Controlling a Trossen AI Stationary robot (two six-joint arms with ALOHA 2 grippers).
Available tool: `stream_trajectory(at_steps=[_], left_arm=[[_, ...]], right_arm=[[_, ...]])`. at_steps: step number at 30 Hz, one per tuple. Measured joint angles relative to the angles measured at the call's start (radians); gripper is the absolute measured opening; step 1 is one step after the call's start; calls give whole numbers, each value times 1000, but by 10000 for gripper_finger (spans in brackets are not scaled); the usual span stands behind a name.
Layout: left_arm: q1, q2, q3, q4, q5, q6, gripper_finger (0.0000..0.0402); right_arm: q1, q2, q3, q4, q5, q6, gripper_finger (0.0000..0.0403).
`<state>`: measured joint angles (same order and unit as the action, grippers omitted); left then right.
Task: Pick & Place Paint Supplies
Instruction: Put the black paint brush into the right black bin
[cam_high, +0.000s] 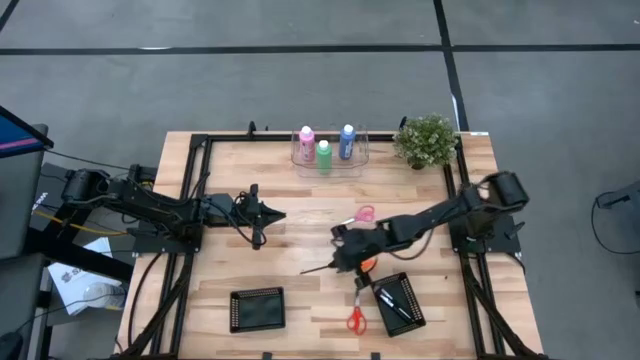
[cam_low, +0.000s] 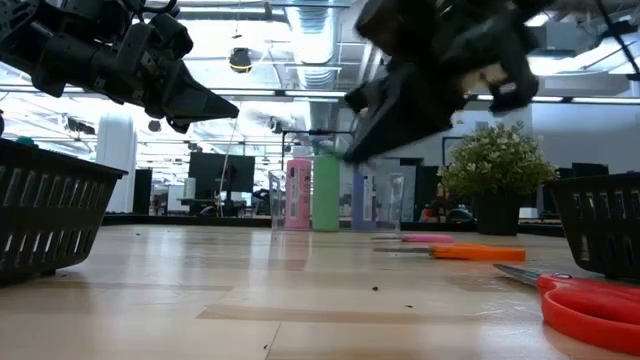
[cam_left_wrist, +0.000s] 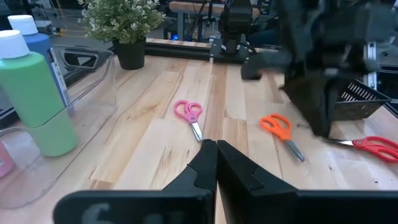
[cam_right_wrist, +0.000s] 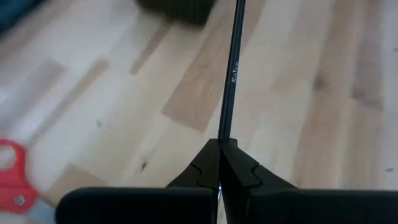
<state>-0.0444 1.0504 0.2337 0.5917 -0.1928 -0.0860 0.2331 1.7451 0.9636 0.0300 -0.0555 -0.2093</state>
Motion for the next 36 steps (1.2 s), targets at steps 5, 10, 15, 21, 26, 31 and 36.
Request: stream_trajectory(at_steps=[5, 10, 15, 21, 26, 31, 36], left_arm=[[0, 0, 0, -1, 0, 0, 0], [0, 0, 0, -1, 0, 1, 0], [0, 0, 0, 0, 0, 2, 0], [0, 0, 0, 0, 0, 2, 0], [0, 0, 0, 0, 0, 1, 0], [0, 0, 0, 0, 0, 0, 0], [0, 0, 0, 0, 0, 0, 0]], right_arm=[[23, -137, -154, 124, 32, 75, 1], [94, -289, -237, 22, 84, 195, 0], [202, -427, -250, -149, 204, 362, 0], [368, -498, -250, -300, 328, 606, 0], [492, -496, -250, -391, 369, 841, 0], [589, -496, -250, -450, 372, 1061, 0], [646, -496, -250, -475, 330, 1221, 0]])
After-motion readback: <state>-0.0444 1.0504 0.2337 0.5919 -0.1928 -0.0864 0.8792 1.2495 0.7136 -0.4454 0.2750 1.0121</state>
